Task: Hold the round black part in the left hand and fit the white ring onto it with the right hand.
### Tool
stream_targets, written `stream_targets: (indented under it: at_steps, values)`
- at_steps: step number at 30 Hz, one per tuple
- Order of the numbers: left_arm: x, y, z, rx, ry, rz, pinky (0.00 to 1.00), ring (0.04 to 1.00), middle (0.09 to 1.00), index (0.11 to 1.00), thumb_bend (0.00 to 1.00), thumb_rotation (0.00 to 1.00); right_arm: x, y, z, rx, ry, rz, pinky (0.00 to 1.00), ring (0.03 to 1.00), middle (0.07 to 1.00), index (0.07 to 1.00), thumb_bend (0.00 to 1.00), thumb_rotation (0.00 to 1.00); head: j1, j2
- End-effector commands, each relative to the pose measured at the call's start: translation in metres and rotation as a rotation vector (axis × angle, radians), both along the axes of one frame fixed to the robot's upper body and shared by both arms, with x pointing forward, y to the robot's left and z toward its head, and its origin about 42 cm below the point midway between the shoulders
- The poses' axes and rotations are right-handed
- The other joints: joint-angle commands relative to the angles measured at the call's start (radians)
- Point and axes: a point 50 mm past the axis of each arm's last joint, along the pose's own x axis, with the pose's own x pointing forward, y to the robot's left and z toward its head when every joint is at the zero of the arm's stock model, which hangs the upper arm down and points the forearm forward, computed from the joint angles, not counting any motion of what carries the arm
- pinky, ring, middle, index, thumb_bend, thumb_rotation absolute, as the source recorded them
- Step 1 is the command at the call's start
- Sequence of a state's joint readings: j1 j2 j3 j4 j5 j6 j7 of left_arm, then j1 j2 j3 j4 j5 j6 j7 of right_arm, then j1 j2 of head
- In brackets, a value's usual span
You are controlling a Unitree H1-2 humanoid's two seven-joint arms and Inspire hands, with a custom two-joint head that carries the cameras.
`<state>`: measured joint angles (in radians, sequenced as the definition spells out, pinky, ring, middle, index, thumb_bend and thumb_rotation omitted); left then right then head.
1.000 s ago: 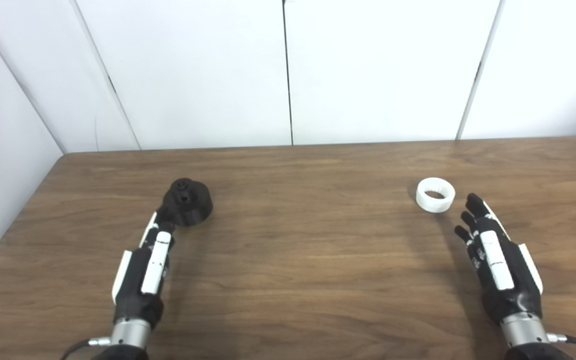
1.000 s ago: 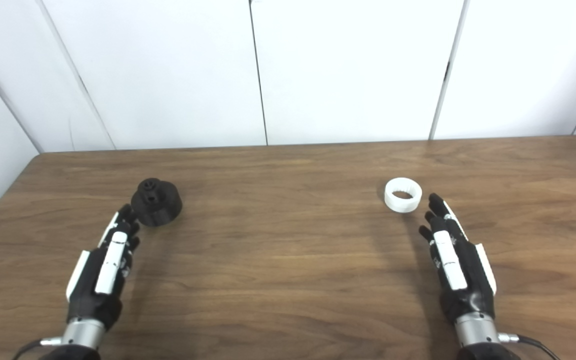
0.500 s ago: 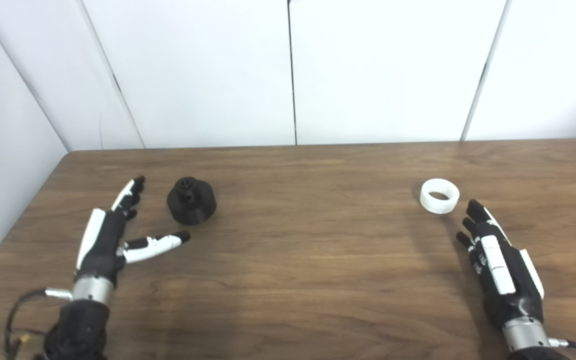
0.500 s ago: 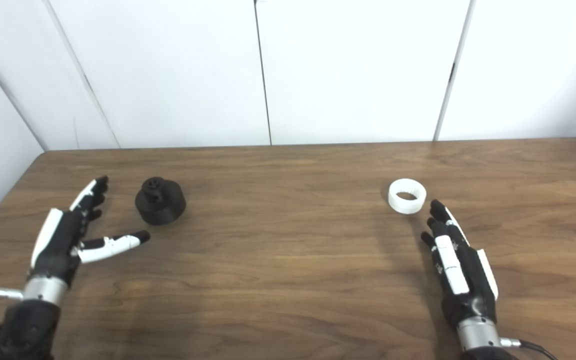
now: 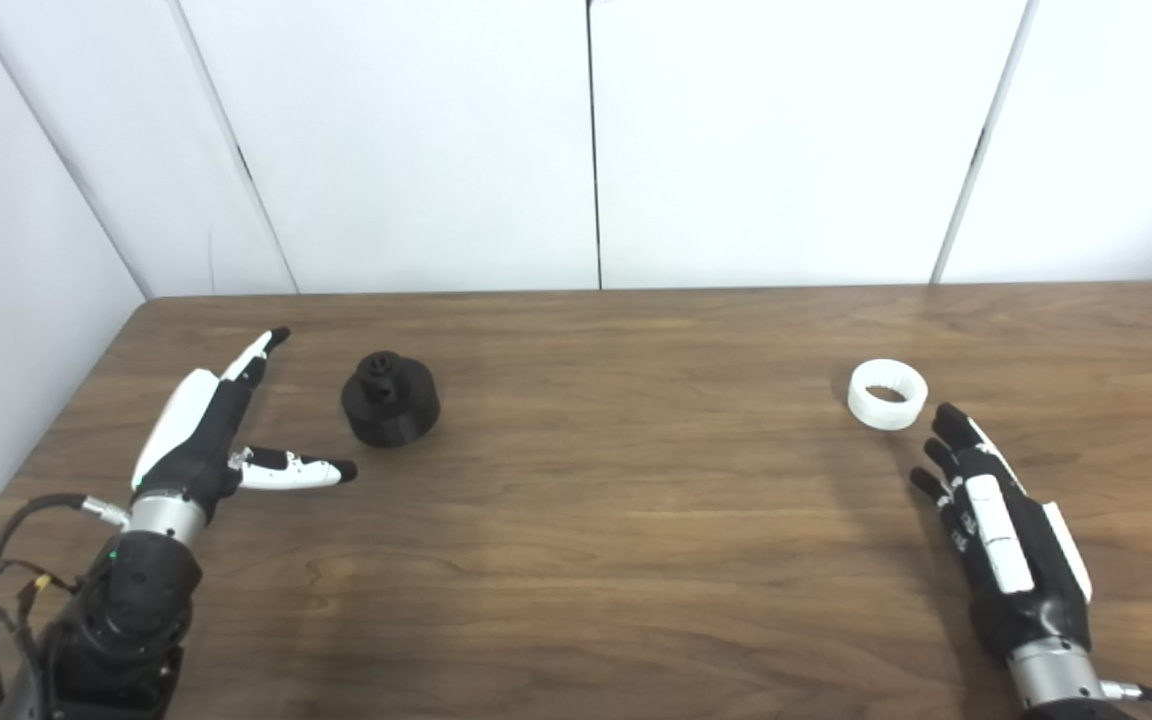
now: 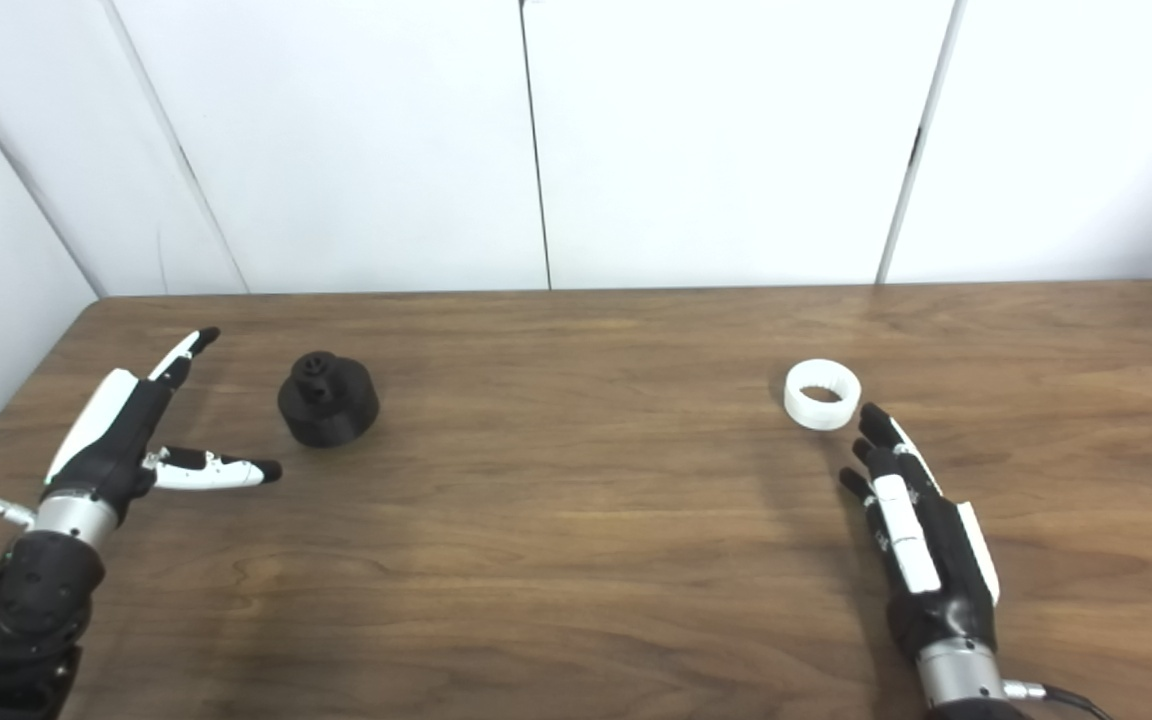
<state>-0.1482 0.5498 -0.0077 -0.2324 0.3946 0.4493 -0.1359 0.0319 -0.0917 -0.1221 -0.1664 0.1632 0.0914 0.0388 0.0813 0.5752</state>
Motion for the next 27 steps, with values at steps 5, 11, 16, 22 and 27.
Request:
stream_targets:
  at_steps: [5, 11, 16, 22, 27]
  values:
    - [0.022, 0.008, 0.019, 0.166, -0.076, -0.035, 0.95, 1.000, 0.976, 0.908, 1.00, 0.12, 0.005, 0.001, 0.013, -0.027, -0.087, 0.016, 0.88, 0.943, 0.940, 0.894, 0.60, 0.80, 0.000, 0.001]
    - [0.037, 0.015, 0.019, 0.266, -0.059, -0.066, 0.93, 1.000, 0.959, 0.883, 1.00, 0.17, 0.006, 0.000, 0.013, -0.028, -0.088, 0.013, 0.88, 0.945, 0.941, 0.893, 0.61, 0.80, -0.004, 0.000]
    - [0.051, 0.017, 0.022, 0.312, 0.012, -0.093, 0.93, 1.000, 0.953, 0.889, 0.99, 0.19, 0.006, 0.000, 0.013, -0.041, -0.095, 0.014, 0.87, 0.943, 0.941, 0.894, 0.60, 0.81, -0.001, -0.002]
    - [0.067, 0.021, 0.033, 0.330, 0.068, -0.112, 0.90, 0.992, 0.941, 0.868, 0.98, 0.21, 0.005, 0.002, 0.013, -0.036, -0.090, 0.010, 0.86, 0.942, 0.936, 0.889, 0.61, 0.80, -0.005, -0.002]
    - [0.075, 0.020, 0.037, 0.336, 0.077, -0.119, 0.89, 0.988, 0.934, 0.851, 0.98, 0.21, 0.006, 0.002, 0.013, -0.023, -0.094, 0.020, 0.88, 0.943, 0.943, 0.899, 0.61, 0.81, -0.007, -0.002]
